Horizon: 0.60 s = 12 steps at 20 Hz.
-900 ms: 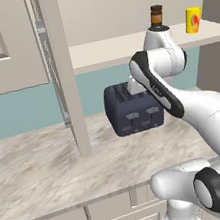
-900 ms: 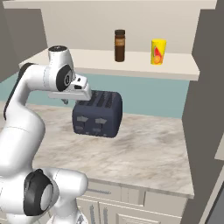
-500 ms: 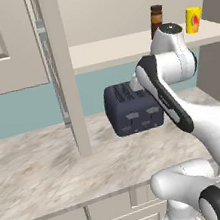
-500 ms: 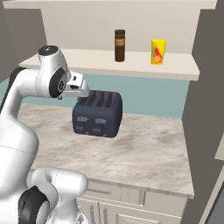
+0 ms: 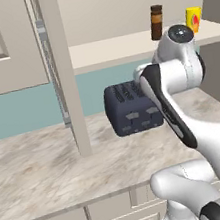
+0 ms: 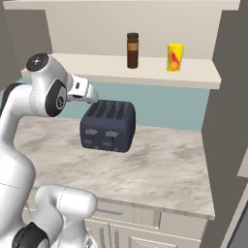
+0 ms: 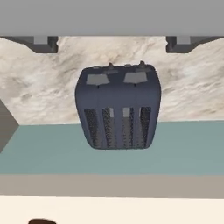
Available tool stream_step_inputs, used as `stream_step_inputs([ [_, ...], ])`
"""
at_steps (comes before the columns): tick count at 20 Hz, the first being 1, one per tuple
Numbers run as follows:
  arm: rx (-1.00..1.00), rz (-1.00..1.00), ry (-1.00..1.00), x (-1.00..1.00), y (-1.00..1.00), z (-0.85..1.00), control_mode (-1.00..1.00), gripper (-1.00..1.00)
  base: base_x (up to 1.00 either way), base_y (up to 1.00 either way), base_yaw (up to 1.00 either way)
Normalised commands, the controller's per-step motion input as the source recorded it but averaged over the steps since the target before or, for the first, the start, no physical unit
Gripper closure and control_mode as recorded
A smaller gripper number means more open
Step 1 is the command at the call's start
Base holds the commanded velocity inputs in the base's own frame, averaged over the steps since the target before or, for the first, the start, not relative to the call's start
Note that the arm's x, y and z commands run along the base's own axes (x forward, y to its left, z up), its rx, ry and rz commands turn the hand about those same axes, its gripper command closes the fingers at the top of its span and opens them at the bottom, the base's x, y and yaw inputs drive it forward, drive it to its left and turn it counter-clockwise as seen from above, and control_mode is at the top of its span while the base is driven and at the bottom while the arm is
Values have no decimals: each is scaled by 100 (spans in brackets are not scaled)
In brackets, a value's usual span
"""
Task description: Take the cinnamon bottle from the cabinet and place it on the dining table, next to the plate with the cupcake. Then take the chocolate from the dining counter and place it on the cupcake plate.
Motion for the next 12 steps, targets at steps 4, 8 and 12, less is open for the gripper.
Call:
stream_step_inputs([
  [4, 6, -16, 0, 0, -30, 67, -100, -100, 0, 0, 0],
  [8, 2, -7, -13, 2, -40, 51, -100, -100, 0, 0, 0],
  [12, 0, 0, -34, 19, -44, 19, -100, -100, 0, 0, 0],
])
